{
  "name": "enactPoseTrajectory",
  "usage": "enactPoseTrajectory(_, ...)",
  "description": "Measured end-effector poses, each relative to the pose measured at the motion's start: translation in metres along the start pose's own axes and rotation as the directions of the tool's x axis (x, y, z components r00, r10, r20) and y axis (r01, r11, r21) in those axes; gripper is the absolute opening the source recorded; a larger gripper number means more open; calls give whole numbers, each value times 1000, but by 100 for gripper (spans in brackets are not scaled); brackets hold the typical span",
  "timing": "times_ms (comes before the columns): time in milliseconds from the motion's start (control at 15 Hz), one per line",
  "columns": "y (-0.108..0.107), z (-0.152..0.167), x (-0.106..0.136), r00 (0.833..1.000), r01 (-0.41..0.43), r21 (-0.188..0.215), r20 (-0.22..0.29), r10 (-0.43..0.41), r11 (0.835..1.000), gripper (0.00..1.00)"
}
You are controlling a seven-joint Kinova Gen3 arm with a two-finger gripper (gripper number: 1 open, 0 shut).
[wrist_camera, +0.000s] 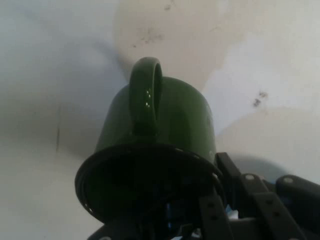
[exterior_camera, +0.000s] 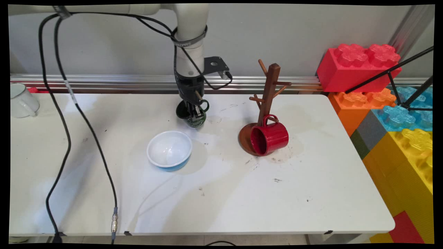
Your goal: Place the picked object on the table
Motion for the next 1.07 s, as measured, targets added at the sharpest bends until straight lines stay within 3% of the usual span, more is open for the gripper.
enactPoseTrajectory(1067, 1, 31, 29, 996, 24, -29, 83, -21, 999, 0)
